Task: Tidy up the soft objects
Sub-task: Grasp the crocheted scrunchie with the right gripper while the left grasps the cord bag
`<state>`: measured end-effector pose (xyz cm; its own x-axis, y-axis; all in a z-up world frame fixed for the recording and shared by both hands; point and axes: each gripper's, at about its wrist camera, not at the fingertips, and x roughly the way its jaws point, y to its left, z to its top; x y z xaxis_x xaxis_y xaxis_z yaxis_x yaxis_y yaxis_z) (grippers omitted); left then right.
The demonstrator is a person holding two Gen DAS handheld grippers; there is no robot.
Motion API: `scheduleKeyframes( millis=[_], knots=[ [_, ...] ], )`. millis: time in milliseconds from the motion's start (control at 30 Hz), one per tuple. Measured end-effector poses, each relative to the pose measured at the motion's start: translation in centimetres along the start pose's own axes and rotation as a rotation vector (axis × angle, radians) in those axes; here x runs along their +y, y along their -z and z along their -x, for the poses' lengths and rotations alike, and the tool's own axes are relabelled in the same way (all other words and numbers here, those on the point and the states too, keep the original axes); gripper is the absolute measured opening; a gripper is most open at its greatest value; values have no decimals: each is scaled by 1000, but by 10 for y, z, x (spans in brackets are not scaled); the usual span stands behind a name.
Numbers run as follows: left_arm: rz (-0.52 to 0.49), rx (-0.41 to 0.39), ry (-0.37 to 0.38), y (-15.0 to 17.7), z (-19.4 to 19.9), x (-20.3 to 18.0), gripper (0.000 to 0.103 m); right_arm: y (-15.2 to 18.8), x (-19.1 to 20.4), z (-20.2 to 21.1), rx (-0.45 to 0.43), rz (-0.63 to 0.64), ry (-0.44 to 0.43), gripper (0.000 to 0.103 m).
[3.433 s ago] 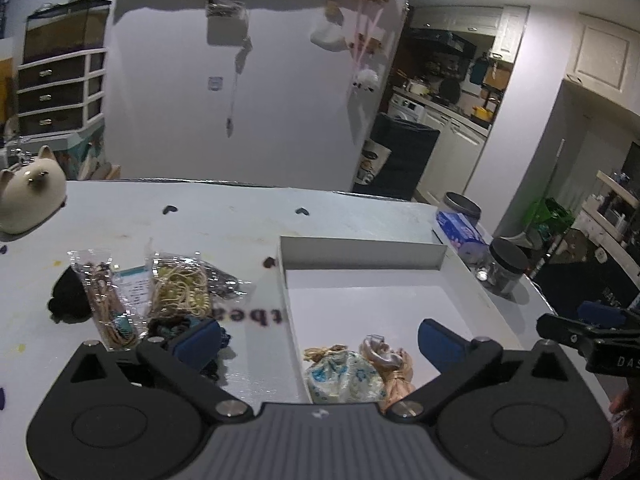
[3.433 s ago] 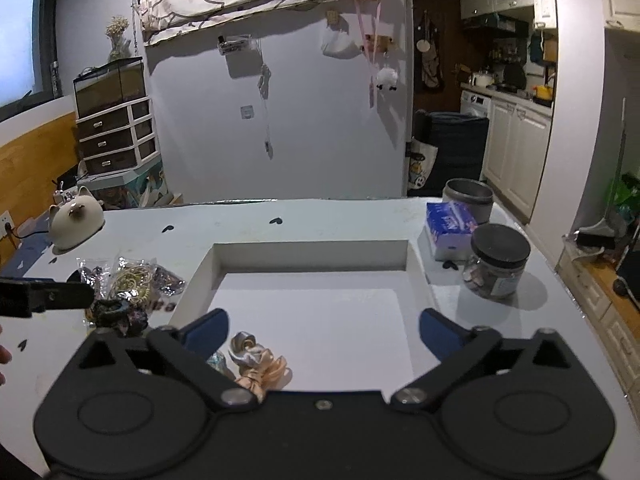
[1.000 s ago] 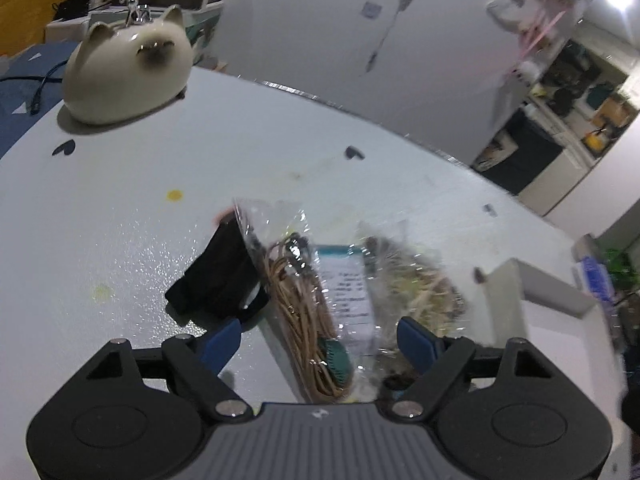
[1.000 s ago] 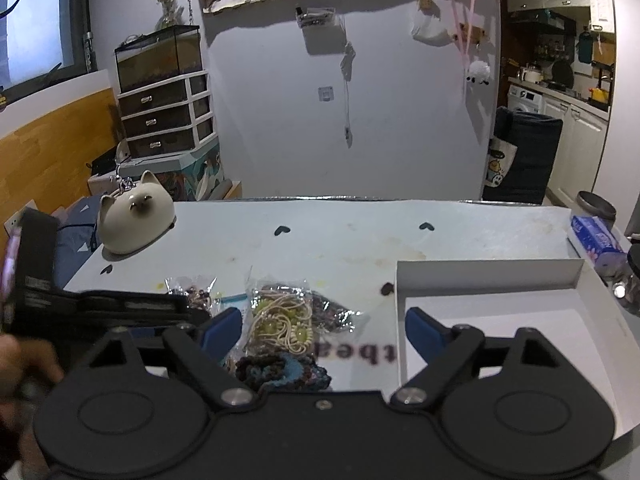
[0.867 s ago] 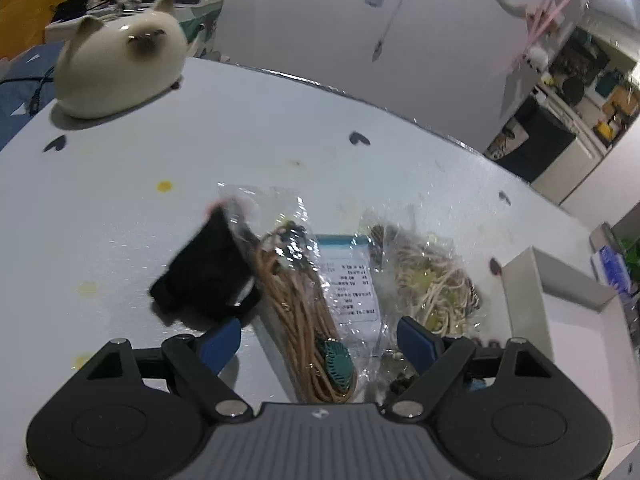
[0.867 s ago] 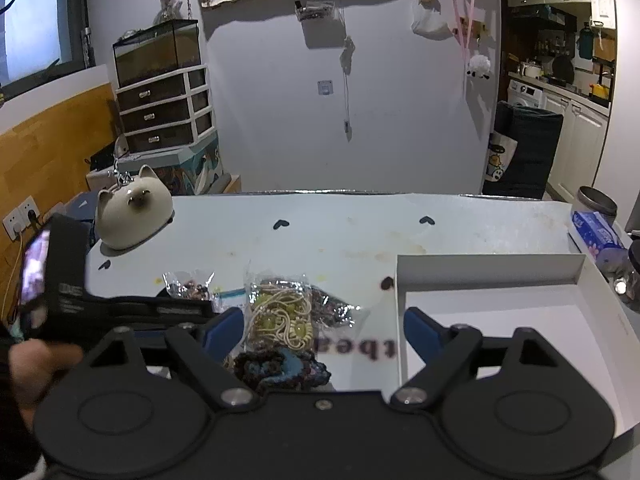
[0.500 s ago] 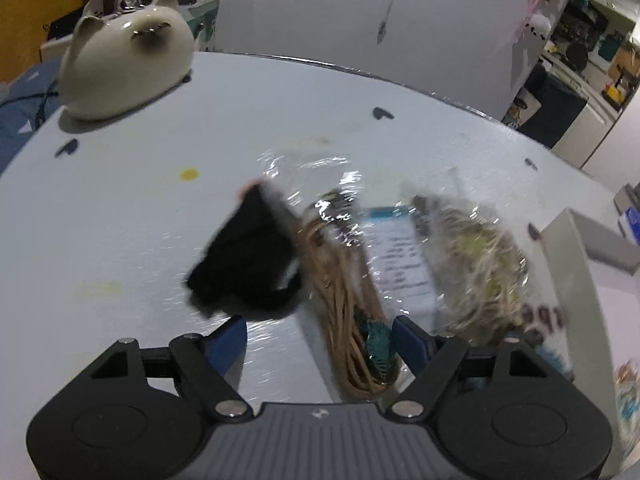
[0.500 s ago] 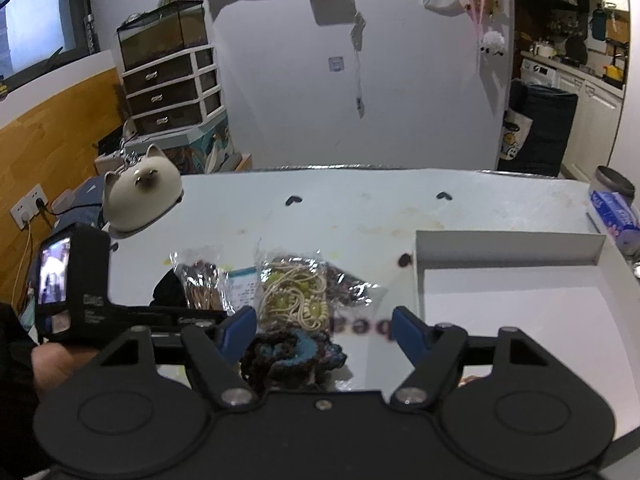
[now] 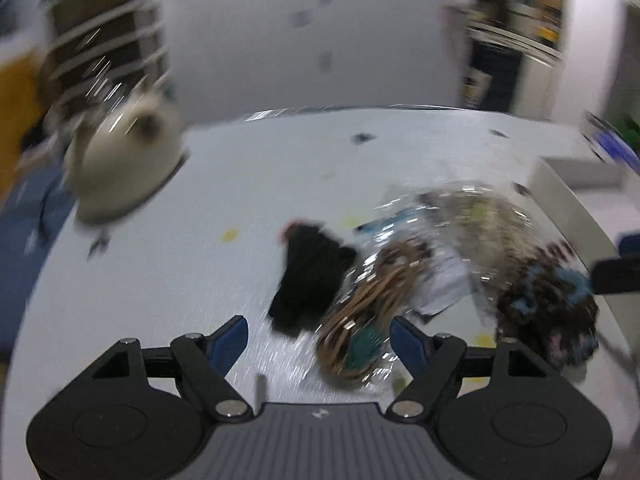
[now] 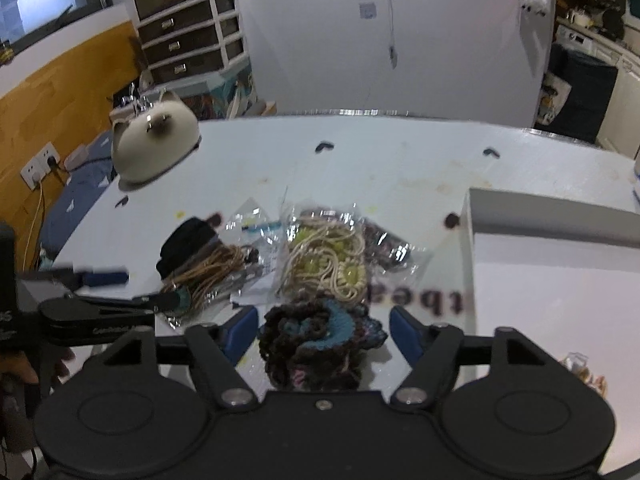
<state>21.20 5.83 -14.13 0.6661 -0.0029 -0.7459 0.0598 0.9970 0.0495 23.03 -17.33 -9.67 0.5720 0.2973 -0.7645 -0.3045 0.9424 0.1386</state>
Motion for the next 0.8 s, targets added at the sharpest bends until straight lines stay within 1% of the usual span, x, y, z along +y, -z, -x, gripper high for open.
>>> scheduleKeyframes(
  millis=[133,233,300,433,500,600,633,733,800],
  knots=[
    [-201,-41,63,-11,-4,-22,67,-4,-5,-12,59,-60,-31,78],
    [-315,-47,115,-17,-10,-37,65,-5,-10,-15,70,-103,-33,78],
    [-382,-35,134,-21,-17,-45,65,-5,-12,-15,68,-121,-32,78],
    [-481,17,134,-21,-36,-52,64,-6,-15,-15,74,-152,-39,79],
    [-533,33,138,-18,-41,-56,63,-7,-18,-18,90,-198,-47,81],
    [-577,18,136,-13,-42,-57,62,-8,-22,-25,135,-292,-59,81],
    [-573,17,136,-13,-41,-57,60,-8,-22,-28,147,-309,-58,81],
    [-536,30,148,-14,-42,-55,48,-7,-19,-37,173,-329,-56,81],
    [-507,39,156,-13,-40,-54,46,-8,-18,-41,186,-338,-59,81]
  ],
)
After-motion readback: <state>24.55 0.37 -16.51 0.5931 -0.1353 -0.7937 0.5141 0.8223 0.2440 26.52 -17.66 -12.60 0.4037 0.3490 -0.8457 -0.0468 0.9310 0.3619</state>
